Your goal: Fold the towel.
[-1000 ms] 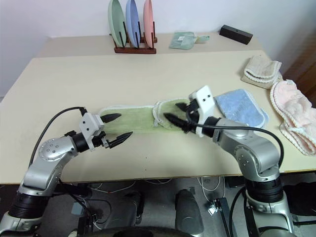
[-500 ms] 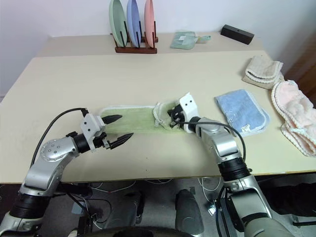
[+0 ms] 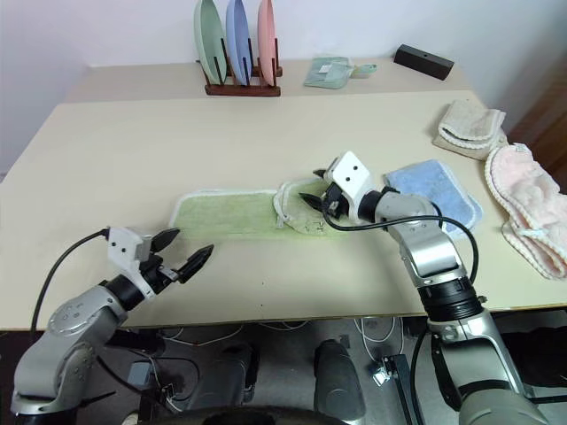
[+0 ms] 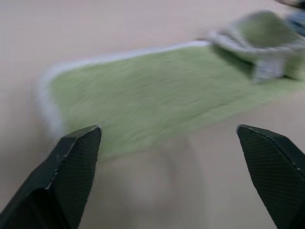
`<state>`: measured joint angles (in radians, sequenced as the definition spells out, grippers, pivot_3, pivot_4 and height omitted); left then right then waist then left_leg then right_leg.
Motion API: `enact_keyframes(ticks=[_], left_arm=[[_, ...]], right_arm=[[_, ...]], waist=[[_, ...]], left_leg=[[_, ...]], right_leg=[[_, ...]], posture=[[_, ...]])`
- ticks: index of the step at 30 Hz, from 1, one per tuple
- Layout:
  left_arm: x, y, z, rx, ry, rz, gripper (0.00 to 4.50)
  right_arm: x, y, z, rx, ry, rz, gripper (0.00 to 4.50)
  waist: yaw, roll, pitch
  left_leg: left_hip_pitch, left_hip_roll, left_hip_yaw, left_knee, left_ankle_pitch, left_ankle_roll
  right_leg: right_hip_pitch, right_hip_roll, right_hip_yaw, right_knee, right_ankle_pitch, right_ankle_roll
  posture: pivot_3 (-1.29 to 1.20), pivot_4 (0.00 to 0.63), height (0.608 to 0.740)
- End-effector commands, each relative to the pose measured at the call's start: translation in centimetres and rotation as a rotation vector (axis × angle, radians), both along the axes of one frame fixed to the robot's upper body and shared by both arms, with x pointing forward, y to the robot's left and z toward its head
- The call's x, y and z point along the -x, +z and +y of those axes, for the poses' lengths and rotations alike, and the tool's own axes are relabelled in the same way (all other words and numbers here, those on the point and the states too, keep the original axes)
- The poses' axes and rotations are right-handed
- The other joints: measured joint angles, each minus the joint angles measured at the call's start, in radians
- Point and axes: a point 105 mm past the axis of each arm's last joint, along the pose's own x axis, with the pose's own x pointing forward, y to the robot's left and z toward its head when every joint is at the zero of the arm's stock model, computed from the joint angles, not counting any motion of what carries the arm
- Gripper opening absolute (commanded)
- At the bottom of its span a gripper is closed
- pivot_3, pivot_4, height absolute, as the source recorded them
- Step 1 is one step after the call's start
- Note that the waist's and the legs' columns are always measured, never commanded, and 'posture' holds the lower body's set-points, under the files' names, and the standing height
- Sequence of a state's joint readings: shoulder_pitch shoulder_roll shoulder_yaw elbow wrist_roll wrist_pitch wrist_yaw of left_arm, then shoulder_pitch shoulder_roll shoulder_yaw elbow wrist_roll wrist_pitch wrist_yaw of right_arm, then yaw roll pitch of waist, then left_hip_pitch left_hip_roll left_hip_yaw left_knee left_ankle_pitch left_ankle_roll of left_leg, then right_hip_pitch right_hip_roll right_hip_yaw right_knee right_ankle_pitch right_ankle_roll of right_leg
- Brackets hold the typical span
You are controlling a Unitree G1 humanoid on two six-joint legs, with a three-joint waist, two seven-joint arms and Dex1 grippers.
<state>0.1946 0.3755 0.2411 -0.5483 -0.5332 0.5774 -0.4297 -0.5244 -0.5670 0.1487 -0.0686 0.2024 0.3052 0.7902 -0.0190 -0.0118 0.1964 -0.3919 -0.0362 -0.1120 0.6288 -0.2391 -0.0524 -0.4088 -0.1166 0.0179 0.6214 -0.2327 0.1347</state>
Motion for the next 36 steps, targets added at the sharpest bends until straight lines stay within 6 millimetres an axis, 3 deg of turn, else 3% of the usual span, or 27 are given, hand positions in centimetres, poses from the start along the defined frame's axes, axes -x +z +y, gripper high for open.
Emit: enact_keyframes(ticks=[1,6,14,17,24,27,30,33,36], left_arm=[[0.2,0.2,1.2,0.192,0.149,0.081,4.50],[-1.1,-1.0,2.0,0.529,0.331,0.235,4.50],[-4.2,-0.7,0.0,0.697,0.335,0.337,4.50],[-4.9,-0.5,-0.7,0.734,0.333,0.355,3.61],[-5.5,0.0,-0.8,0.750,0.334,0.339,0.02],[-5.9,1.7,0.4,0.778,0.353,0.237,0.02],[-6.0,4.3,3.7,0.785,0.418,0.085,0.02],[-5.8,6.4,6.8,0.716,0.450,-0.032,0.02],[-5.7,8.3,7.6,0.562,0.390,-0.104,0.02]], right_arm=[[1.7,2.0,1.7,0.040,0.128,-0.105,4.44],[2.3,1.7,2.6,0.052,0.148,-0.132,4.44],[3.2,0.6,2.9,0.070,0.148,-0.129,4.44],[3.3,0.6,2.9,0.072,0.143,-0.131,4.50],[3.9,0.4,2.8,0.081,0.132,-0.135,4.50],[4.1,0.2,2.6,0.090,0.124,-0.130,4.50],[4.1,-0.3,1.8,0.117,0.104,-0.120,4.50],[4.0,-0.7,1.1,0.135,0.088,-0.109,4.50],[3.9,-1.0,0.8,0.147,0.080,-0.105,4.50]], waist=[[0.002,0.000,0.000],[0.011,-0.002,-0.001],[0.012,-0.002,-0.001],[0.012,-0.002,-0.001],[0.010,-0.003,-0.001],[0.009,-0.003,-0.001],[0.009,-0.003,-0.001],[0.006,-0.003,-0.001],[0.006,-0.003,-0.001]], left_leg=[[0.000,0.000,0.000,0.000,0.000,0.000],[0.000,-0.001,-0.002,0.002,0.000,0.000],[0.000,-0.001,-0.002,0.002,0.000,-0.001],[0.000,-0.002,-0.002,0.002,0.000,-0.001],[0.000,-0.002,-0.002,0.001,0.000,-0.001],[0.000,-0.002,-0.002,0.001,0.000,-0.001],[0.000,-0.002,-0.002,0.001,0.000,-0.001],[0.000,-0.001,-0.001,0.000,0.000,-0.001],[0.000,-0.001,-0.001,0.000,0.000,-0.001]], right_leg=[[0.000,0.000,0.000,-0.001,0.000,0.000],[0.002,0.000,-0.001,-0.001,0.000,0.000],[0.003,-0.001,-0.001,-0.002,0.000,0.000],[0.003,-0.001,-0.001,-0.002,0.000,0.000],[0.003,-0.001,-0.001,-0.004,0.000,0.000],[0.003,-0.001,-0.001,-0.004,0.000,-0.001],[0.003,-0.001,-0.001,-0.005,0.000,-0.002],[0.002,-0.001,-0.001,-0.005,-0.001,-0.004],[0.002,-0.001,0.000,-0.005,-0.002,-0.004]], posture=[[0.00,0.150,0.740],[0.00,0.150,0.740],[0.00,0.150,0.740],[0.00,0.150,0.740],[0.00,0.150,0.740],[0.00,0.150,0.740],[0.00,0.150,0.740],[0.00,0.150,0.740],[0.00,0.150,0.740]])
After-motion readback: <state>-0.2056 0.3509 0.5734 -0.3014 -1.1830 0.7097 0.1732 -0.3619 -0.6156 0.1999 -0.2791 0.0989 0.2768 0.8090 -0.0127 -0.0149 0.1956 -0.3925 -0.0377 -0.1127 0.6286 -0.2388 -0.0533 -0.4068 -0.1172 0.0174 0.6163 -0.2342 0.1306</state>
